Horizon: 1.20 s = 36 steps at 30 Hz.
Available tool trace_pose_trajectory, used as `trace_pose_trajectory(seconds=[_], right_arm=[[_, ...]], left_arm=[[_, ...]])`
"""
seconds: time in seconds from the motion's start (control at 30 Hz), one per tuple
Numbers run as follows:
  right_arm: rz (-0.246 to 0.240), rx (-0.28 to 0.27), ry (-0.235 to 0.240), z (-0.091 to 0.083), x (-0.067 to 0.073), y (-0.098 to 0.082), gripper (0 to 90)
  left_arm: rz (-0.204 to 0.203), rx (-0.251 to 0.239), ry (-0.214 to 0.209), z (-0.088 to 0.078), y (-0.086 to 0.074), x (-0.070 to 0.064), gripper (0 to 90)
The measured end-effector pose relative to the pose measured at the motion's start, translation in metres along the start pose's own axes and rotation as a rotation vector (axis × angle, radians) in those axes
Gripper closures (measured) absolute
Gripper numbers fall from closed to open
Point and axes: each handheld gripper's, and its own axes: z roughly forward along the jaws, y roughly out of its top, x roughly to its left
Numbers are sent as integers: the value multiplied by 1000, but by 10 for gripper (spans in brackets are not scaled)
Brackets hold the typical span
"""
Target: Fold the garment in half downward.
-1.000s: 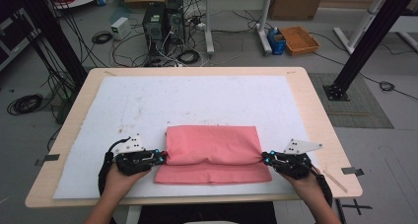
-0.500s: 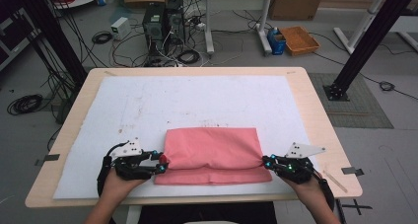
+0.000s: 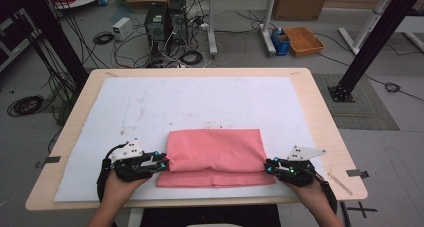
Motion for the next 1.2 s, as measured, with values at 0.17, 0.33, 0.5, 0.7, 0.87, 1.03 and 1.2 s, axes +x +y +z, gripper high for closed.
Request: trace_pose_trajectory(seconds=[0.17,0.33,0.5,0.7,0.87,1.03,1.2], right_arm=[[2,8,6,0,1,0,888],[19,-30,18,-10,-1,5,893],[28,-47,23,-17,1,7,893],[22,-38,26,-25,9,-2,893],[27,-32,27,-31,15,-10,893],[44,-41,29,-34,16,-11,893],[53,-37,33,-35,14,-12,892]], left_arm=[[0,-18,-12,-3,0,1,828],[-14,-66,-3,-17,1,4,828],[-21,-66,-26,-20,-1,0,828],[-35,-15,-62,-20,-14,-8,828],[-49,18,-68,-19,-22,-11,828],[-80,-20,-105,-27,-20,-13,828],[-102,15,-97,-24,-25,-9,825]])
